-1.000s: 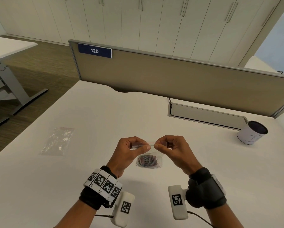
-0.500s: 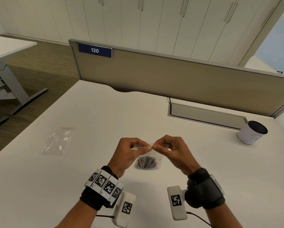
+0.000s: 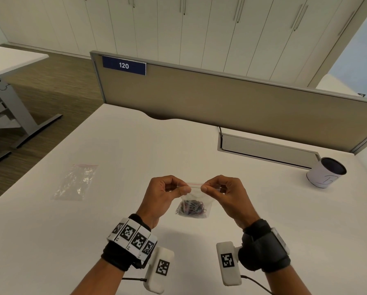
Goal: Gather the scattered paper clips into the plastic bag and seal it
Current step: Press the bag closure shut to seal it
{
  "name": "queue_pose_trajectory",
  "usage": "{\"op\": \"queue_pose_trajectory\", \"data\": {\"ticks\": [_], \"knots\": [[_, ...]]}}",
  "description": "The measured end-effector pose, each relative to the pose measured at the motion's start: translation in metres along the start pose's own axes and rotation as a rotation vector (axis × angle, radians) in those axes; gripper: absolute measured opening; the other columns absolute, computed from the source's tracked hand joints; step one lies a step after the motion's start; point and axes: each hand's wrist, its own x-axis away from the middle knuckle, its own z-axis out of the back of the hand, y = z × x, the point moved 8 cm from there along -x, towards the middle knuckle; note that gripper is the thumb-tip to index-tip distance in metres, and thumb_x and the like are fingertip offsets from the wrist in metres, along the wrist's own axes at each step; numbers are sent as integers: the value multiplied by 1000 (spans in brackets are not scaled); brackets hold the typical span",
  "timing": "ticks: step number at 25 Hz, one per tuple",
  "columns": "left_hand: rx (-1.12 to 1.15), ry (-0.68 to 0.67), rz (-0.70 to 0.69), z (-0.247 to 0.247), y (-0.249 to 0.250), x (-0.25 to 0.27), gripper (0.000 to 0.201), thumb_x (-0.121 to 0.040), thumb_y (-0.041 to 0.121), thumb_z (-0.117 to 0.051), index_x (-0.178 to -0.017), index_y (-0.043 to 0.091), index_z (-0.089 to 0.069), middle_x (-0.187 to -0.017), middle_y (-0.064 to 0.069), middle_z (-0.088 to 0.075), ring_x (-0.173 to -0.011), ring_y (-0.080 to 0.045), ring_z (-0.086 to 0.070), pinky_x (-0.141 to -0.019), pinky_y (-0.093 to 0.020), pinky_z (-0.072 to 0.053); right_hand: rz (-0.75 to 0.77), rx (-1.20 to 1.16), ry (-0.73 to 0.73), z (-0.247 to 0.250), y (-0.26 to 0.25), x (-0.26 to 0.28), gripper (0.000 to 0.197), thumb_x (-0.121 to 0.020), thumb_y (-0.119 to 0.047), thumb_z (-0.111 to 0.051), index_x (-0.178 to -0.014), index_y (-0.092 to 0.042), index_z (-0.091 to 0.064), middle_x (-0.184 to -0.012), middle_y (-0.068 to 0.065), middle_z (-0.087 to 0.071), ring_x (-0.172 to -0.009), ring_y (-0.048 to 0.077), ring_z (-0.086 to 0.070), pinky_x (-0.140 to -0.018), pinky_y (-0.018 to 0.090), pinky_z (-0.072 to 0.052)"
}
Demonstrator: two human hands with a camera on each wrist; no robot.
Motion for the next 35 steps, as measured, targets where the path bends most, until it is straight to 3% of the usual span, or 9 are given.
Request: {"op": "queue_pose_trajectory", "data": {"ticks": [5,12,15,18,20,23,27,30,35], "knots": [[30,28,5,9,-1,1,11,-70,5,-77,-79,0,-72,-80,-23,-72,-73,-24,-68,-80,-30,-56,-68,-172,6,12,9,-1,15,-73,-13,-77,-84,-4,-73,-83,11,-76,-76,15,-70,-69,20,-56],[-51,17,-8,14,2,-6,9,-69,9,-78,-78,6,-75,-82,-11,-77,-82,-23,-71,-82,-30,-55,-55,92,64,16,10,-10,11,-76,-22,-76,-73,-13,-72,-72,-6,-73,-67,-4,-61,-66,10,-44],[-96,11,-41,17,8,-10,7,-74,11,-75,-80,7,-75,-82,-10,-77,-83,-22,-72,-85,-31,-55,-48,62,38,11,8,-13,13,-78,-23,-74,-77,-11,-70,-78,-3,-74,-75,1,-65,-73,22,-49],[-137,6,-76,19,14,-11,4,-78,10,-71,-79,6,-73,-78,-12,-75,-79,-22,-71,-82,-30,-55,-62,-22,-27,1,7,-13,16,-80,-22,-73,-81,-7,-66,-85,7,-74,-86,23,-68,-82,41,-54],[-128,14,-84,21,16,-13,4,-79,10,-70,-79,6,-72,-77,-14,-75,-78,-23,-71,-82,-30,-55,-69,-71,-39,-2,4,-15,16,-79,-19,-75,-82,-6,-66,-85,11,-73,-86,29,-67,-80,45,-54],[-85,-6,-65,24,14,-16,5,-80,10,-69,-81,5,-71,-79,-14,-75,-79,-23,-70,-84,-32,-54,-64,-54,-72,-8,-1,-19,20,-72,-28,-80,-83,-13,-72,-84,7,-74,-76,14,-65,-69,31,-51],[-53,-62,-43,24,11,-18,7,-77,9,-72,-82,6,-70,-85,-15,-74,-88,-29,-69,-87,-35,-54,-10,56,-58,-12,-8,-27,9,-78,-24,-75,-79,-15,-75,-80,1,-74,-69,-2,-57,-59,11,-41],[-87,-102,-42,23,9,-24,13,-73,12,-76,-86,11,-71,-89,-10,-74,-89,-22,-68,-84,-30,-55,32,128,-49,-13,-11,-32,6,-80,-22,-74,-78,-16,-74,-80,0,-73,-70,-3,-56,-60,7,-39],[-154,-105,-49,22,10,-47,5,-74,14,-75,-78,12,-75,-82,-3,-75,-82,-14,-67,-82,-26,-50,11,77,27,-6,-4,-44,7,-74,-19,-78,-76,-12,-76,-76,2,-76,-64,1,-60,-58,12,-44]]}}
